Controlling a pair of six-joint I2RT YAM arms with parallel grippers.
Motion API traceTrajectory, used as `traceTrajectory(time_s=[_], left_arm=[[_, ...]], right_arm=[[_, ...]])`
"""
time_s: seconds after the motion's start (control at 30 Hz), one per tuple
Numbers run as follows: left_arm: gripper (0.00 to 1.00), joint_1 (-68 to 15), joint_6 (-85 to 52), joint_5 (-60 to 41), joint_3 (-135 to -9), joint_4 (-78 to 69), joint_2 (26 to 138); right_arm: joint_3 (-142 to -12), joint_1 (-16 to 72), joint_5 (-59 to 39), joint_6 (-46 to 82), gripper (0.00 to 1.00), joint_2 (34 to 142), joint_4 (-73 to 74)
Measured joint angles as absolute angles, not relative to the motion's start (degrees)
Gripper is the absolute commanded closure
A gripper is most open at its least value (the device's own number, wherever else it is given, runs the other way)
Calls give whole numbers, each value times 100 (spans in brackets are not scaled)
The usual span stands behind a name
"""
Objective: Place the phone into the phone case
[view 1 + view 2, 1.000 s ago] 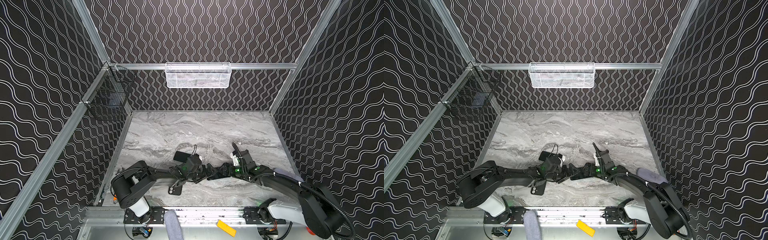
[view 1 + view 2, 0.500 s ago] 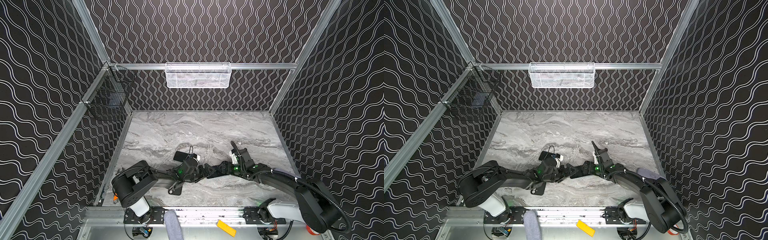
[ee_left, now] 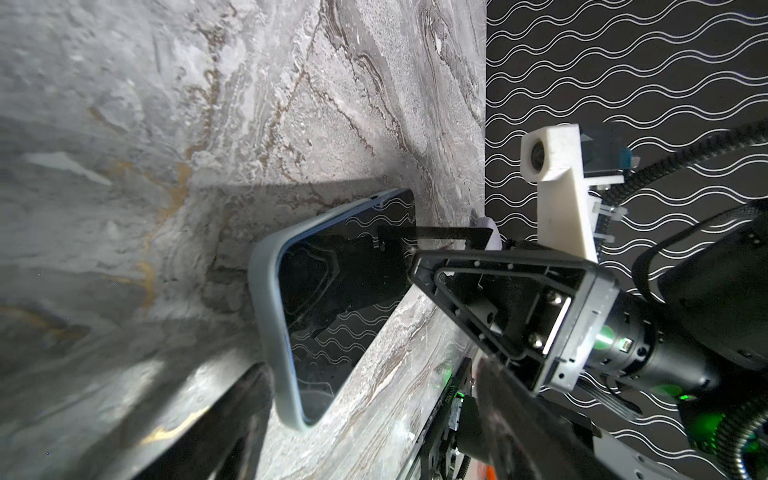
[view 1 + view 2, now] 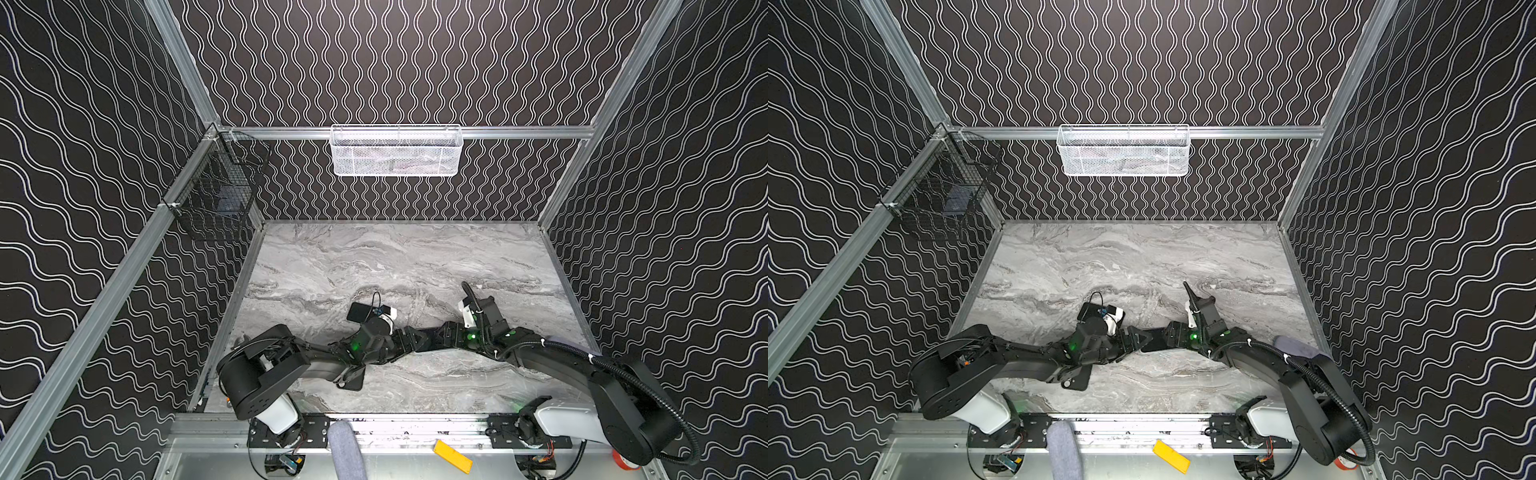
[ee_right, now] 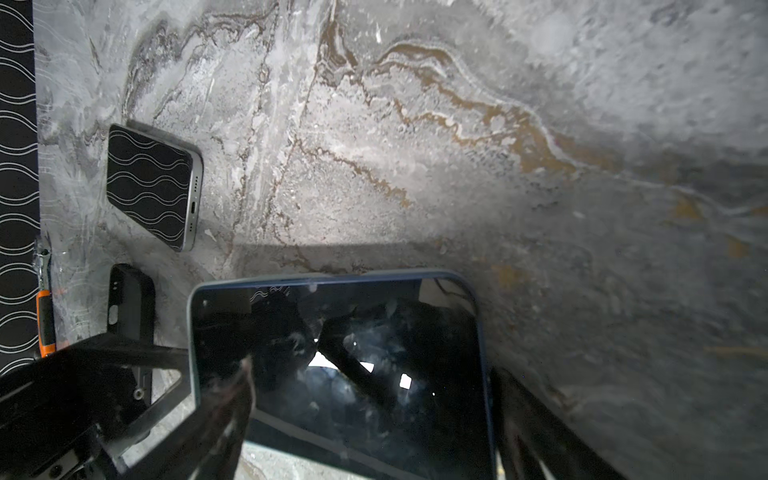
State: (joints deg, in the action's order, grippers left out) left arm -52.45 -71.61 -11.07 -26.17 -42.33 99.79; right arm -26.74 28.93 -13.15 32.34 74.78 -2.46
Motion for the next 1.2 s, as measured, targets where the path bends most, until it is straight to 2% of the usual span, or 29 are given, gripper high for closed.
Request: traceTrajectory(time_s=[0.57, 0.77, 1.2], left_arm=[[31, -5251, -7050, -1033, -2506, -5306, 10042], [37, -5245, -7037, -1031, -2464, -5360, 10044], [39, -5247, -7035, -1105, -2775, -4893, 10182]], right_arm=[[-2628, 2893, -1352, 3245, 10, 7380, -204], [-2639, 2888, -1420, 3256, 10, 7349, -252], [-2676, 2888, -1444, 3247, 10, 7328, -338]])
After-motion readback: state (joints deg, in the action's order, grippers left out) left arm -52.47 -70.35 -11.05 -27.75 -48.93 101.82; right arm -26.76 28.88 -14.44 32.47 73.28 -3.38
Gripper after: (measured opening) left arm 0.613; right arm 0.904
